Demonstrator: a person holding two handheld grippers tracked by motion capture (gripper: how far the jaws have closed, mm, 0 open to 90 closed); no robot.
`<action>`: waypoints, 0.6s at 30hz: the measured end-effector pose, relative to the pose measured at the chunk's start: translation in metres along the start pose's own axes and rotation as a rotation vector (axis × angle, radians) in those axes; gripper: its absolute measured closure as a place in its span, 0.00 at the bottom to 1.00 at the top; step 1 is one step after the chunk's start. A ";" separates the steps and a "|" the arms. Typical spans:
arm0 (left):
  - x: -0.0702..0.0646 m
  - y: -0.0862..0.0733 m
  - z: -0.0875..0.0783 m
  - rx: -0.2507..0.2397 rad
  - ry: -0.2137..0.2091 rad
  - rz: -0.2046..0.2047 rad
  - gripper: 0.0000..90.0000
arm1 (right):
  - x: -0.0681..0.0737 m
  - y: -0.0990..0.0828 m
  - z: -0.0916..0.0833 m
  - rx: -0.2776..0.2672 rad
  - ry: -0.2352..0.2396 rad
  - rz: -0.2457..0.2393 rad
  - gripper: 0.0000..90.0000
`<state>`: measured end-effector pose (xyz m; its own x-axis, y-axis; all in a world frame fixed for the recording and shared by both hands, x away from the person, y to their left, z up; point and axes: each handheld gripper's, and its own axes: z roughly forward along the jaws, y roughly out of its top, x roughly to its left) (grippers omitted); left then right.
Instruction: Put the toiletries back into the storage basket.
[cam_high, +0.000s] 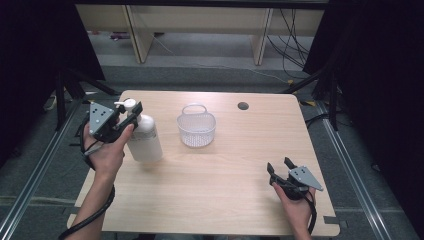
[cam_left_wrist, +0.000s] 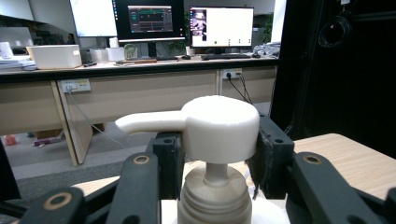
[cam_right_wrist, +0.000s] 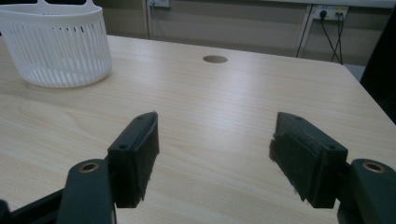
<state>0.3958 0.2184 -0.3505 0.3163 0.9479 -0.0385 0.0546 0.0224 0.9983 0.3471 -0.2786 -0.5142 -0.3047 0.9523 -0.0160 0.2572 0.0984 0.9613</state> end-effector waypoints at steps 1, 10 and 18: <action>0.000 0.000 0.000 0.002 -0.003 0.004 0.66 | -0.001 0.000 0.000 -0.004 -0.005 -0.010 0.36; -0.007 0.006 0.003 0.002 -0.012 0.011 0.66 | 0.002 0.000 0.000 0.011 0.007 0.042 0.36; -0.010 0.009 0.007 0.001 -0.025 0.012 0.66 | -0.002 0.000 0.001 -0.006 0.002 0.005 0.36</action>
<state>0.3993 0.2066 -0.3416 0.3406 0.9398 -0.0276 0.0513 0.0107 0.9986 0.3484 -0.2799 -0.5139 -0.3055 0.9521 -0.0106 0.2532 0.0920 0.9630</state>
